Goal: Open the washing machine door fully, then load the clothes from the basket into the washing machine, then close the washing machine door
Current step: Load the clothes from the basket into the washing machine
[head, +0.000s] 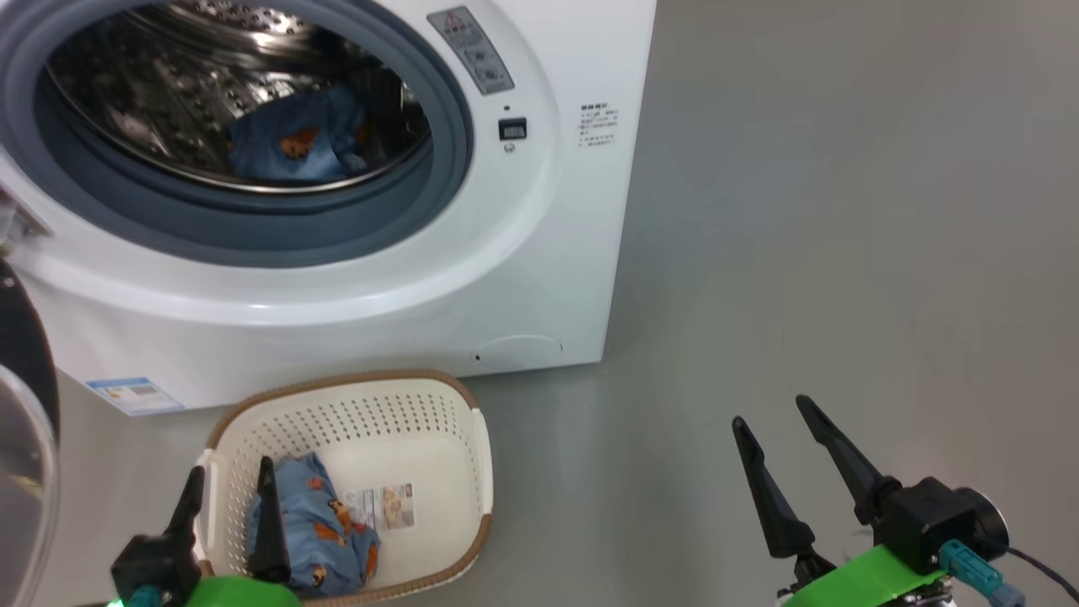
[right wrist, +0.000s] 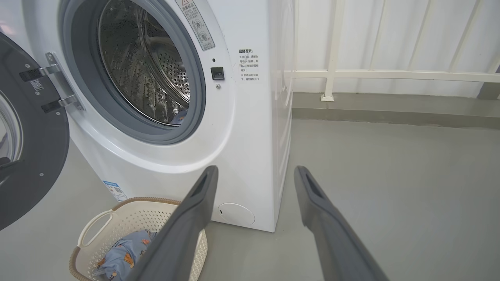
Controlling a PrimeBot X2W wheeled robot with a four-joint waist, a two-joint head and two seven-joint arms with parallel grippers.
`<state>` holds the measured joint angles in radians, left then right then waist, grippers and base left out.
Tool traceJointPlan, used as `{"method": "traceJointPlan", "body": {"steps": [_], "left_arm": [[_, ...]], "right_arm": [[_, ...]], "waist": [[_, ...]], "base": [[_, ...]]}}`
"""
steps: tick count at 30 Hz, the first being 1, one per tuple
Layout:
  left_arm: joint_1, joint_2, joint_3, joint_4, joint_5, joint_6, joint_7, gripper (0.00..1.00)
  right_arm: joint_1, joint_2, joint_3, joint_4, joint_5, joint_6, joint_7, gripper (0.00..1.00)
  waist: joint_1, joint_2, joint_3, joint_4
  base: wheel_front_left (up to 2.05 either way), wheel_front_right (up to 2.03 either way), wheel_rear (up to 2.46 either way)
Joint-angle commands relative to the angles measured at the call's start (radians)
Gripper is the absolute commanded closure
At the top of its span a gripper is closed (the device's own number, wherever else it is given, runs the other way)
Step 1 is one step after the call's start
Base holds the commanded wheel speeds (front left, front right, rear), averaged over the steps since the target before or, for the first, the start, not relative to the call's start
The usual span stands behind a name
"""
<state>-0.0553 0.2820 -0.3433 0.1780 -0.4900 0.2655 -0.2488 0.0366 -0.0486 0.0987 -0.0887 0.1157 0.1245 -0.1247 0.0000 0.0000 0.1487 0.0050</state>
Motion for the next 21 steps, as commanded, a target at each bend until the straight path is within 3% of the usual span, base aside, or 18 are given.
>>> {"method": "traceJointPlan", "body": {"steps": [1,11,21], "left_arm": [[-0.077,0.008,0.027,0.036,-0.01,-0.022,-0.006,0.0],[-0.354,-0.024,0.015,0.48,-0.054,-0.144,0.027,0.0],[-0.58,-0.004,-0.007,0.796,-0.049,-0.219,0.081,0.0]], "right_arm": [[-0.044,-0.002,0.031,-0.035,-0.01,0.006,-0.004,0.0],[-0.148,-0.002,0.05,-0.051,-0.009,0.006,-0.03,0.0],[-0.246,-0.002,0.098,-0.04,0.012,0.006,-0.07,0.0]], "waist": [[0.0,0.0,0.062,-0.012],[0.0,0.0,0.282,-0.061],[0.0,0.0,0.472,-0.133]], "base": [[0.0,0.0,0.0],[0.0,0.0,0.0],[0.0,0.0,0.0]]}}
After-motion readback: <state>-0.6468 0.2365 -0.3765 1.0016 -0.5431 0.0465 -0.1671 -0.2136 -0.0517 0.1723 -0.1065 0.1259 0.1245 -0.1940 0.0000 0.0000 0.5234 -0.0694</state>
